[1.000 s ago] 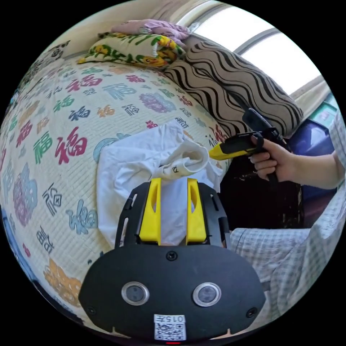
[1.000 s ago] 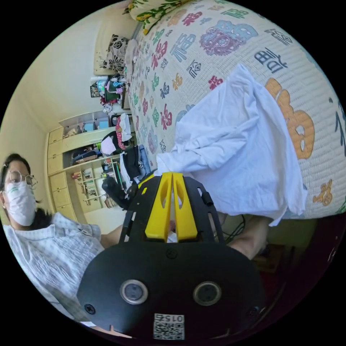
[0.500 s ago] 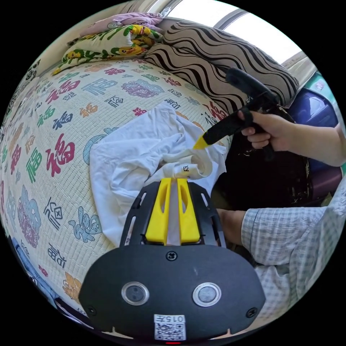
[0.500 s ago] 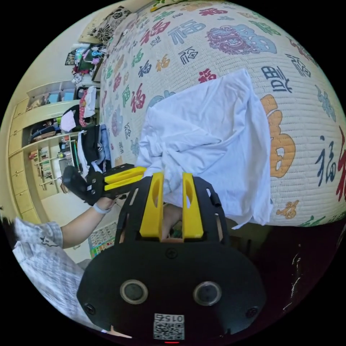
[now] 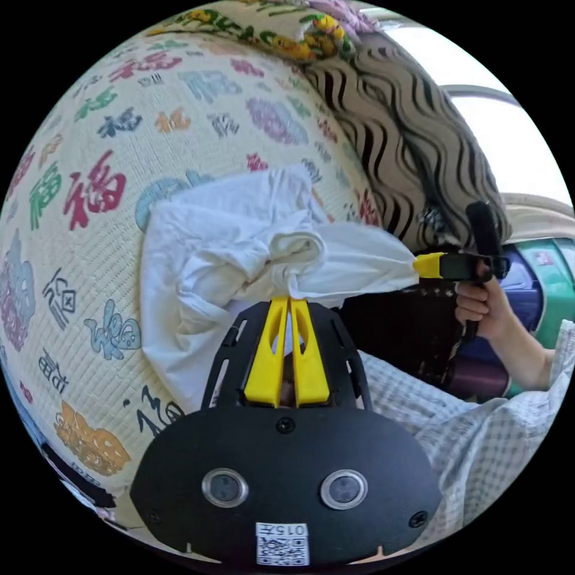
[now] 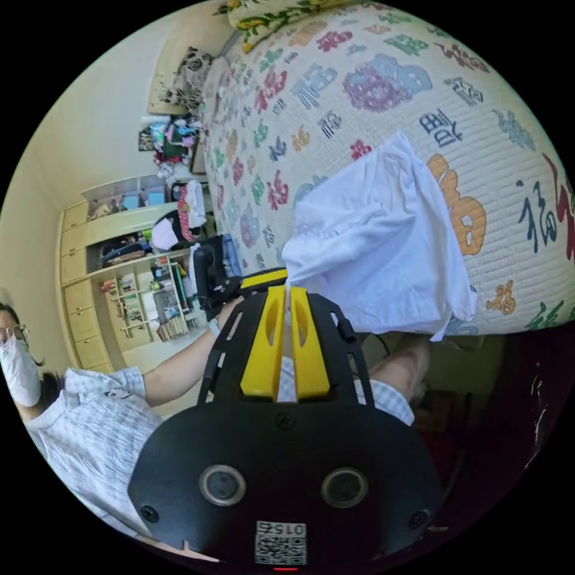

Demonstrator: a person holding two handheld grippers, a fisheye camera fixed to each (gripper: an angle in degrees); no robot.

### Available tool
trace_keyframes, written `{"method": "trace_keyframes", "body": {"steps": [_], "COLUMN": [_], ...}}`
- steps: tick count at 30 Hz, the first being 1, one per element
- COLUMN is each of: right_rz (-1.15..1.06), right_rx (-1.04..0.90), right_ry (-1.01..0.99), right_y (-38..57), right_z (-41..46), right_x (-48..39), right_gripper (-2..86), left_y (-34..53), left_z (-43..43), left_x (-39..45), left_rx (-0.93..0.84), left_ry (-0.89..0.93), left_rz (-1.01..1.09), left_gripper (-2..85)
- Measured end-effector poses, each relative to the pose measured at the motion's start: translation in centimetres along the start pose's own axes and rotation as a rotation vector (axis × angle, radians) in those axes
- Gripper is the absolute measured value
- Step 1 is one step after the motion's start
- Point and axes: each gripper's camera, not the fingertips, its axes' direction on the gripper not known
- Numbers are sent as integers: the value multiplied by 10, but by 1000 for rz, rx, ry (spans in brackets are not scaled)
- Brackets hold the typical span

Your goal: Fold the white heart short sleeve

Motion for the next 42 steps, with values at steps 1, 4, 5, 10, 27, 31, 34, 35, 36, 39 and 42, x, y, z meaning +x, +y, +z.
{"method": "trace_keyframes", "body": {"steps": [1,4,5,10,27,31,34,35,36,39,42], "right_rz": [-18,-140,-174,-555,-757,-744,-737,-735,-724,-698,-682], "right_rx": [53,173,188,272,379,398,403,401,402,422,432], "right_ry": [-60,-220,-243,-278,-407,-386,-376,-379,-383,-386,-392], "right_y": [12,40,45,96,271,296,310,312,315,325,333], "right_z": [-15,-54,-61,-110,-129,-125,-122,-122,-121,-122,-121], "right_x": [-16,-70,-84,-216,-319,-325,-329,-330,-329,-328,-327], "right_gripper": [-3,-1,-1,1,1,1,2,2,2,1,1], "left_y": [4,27,37,70,197,184,178,175,173,176,175], "left_z": [-18,-118,-157,-278,-351,-340,-333,-330,-326,-315,-318], "left_x": [8,52,71,142,286,312,323,324,327,343,345], "left_rx": [37,248,329,488,768,736,716,691,645,591,632], "left_ry": [8,62,86,113,-372,-263,-300,-279,-250,-341,-374], "left_rz": [4,32,51,210,534,600,638,636,652,659,618], "left_gripper": [-6,-6,-5,15,145,126,104,102,103,107,91]}}
